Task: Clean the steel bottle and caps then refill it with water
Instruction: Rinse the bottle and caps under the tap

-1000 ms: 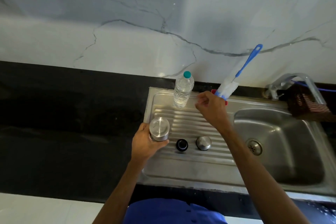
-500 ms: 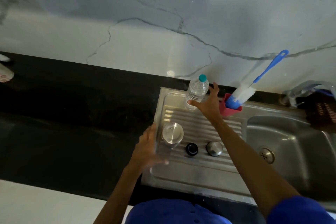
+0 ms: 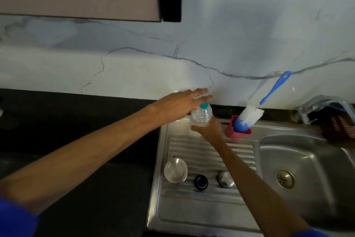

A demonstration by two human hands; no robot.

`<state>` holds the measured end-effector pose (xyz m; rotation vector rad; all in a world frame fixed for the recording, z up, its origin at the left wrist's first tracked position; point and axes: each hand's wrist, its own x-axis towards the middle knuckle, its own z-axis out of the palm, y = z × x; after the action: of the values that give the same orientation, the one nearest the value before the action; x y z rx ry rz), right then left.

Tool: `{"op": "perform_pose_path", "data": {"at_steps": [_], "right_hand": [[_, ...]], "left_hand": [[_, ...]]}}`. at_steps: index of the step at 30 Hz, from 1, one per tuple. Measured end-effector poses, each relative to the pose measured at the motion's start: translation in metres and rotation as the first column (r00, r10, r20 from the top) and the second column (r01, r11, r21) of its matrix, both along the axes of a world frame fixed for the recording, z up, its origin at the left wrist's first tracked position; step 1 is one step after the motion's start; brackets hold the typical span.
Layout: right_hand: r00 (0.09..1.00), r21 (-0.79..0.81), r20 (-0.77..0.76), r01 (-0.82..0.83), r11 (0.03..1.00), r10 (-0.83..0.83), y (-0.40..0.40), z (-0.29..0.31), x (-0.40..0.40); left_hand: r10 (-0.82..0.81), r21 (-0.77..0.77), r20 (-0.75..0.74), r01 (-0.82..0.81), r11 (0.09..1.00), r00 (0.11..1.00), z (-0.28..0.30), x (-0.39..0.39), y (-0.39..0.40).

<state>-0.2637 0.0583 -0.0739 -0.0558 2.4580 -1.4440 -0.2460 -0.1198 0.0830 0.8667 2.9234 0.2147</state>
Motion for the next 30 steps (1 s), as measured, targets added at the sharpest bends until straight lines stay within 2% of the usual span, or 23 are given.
{"op": "perform_pose_path", "data": {"at_steps": [2, 3, 5, 8, 10, 14, 18, 20, 23, 25, 27, 29, 30], "right_hand": [[1.000, 0.008, 0.003, 0.015, 1.000, -0.015, 0.001, 0.000, -0.001], [1.000, 0.010, 0.011, 0.013, 1.000, -0.013, 0.001, 0.000, -0.002], [1.000, 0.015, 0.018, 0.009, 1.000, -0.009, 0.000, 0.000, -0.004], [1.000, -0.004, 0.025, -0.003, 1.000, 0.003, -0.003, -0.001, -0.007], [1.000, 0.008, 0.024, -0.004, 1.000, 0.004, -0.003, -0.002, -0.008], [1.000, 0.035, -0.005, 0.001, 0.999, -0.001, -0.002, -0.006, -0.007], [1.000, 0.055, 0.000, -0.001, 0.998, 0.001, -0.004, -0.008, -0.006], [1.000, 0.084, 0.010, -0.016, 0.996, 0.016, -0.004, -0.008, -0.002], [1.000, 0.107, -0.016, -0.012, 0.994, 0.014, -0.007, -0.009, -0.001], [0.999, 0.155, -0.033, -0.036, 0.987, 0.042, -0.006, -0.008, -0.002], [0.999, 0.120, -0.017, -0.029, 0.992, 0.031, -0.003, -0.009, -0.001], [1.000, 0.067, -0.011, 0.005, 0.998, -0.005, -0.001, -0.012, 0.000], [1.000, 0.054, -0.015, 0.012, 0.998, -0.011, -0.001, -0.013, 0.000]], "left_hand": [[-0.080, -0.098, 0.114, 0.091, 0.991, 0.990, -0.010, -0.023, 0.006], [-0.120, -0.144, 0.113, 0.136, 0.980, 0.986, -0.012, -0.029, 0.008], [-0.193, -0.234, 0.040, 0.197, 0.952, 0.980, -0.016, -0.036, 0.012], [-0.231, -0.256, -0.086, 0.203, 0.945, 0.969, -0.022, -0.040, 0.015], [-0.200, -0.258, -0.104, 0.168, 0.952, 0.974, -0.027, -0.041, 0.016], [-0.064, -0.195, -0.024, 0.058, 0.979, 0.998, -0.022, -0.035, 0.022], [0.050, -0.370, -0.179, -0.115, 0.922, 0.983, -0.016, -0.034, 0.040], [0.150, -0.422, -0.123, -0.189, 0.887, 0.981, -0.016, -0.037, 0.049], [0.361, -0.350, -0.035, -0.350, 0.869, 0.932, -0.011, -0.037, 0.053], [0.376, -0.206, -0.072, -0.383, 0.901, 0.924, -0.013, -0.031, 0.053], [0.265, -0.050, -0.061, -0.269, 0.962, 0.962, -0.020, -0.026, 0.046], [0.084, -0.023, 0.000, -0.084, 0.996, 0.997, -0.026, -0.025, 0.036], [0.051, -0.024, 0.008, -0.051, 0.998, 0.999, -0.028, -0.024, 0.032]]}}
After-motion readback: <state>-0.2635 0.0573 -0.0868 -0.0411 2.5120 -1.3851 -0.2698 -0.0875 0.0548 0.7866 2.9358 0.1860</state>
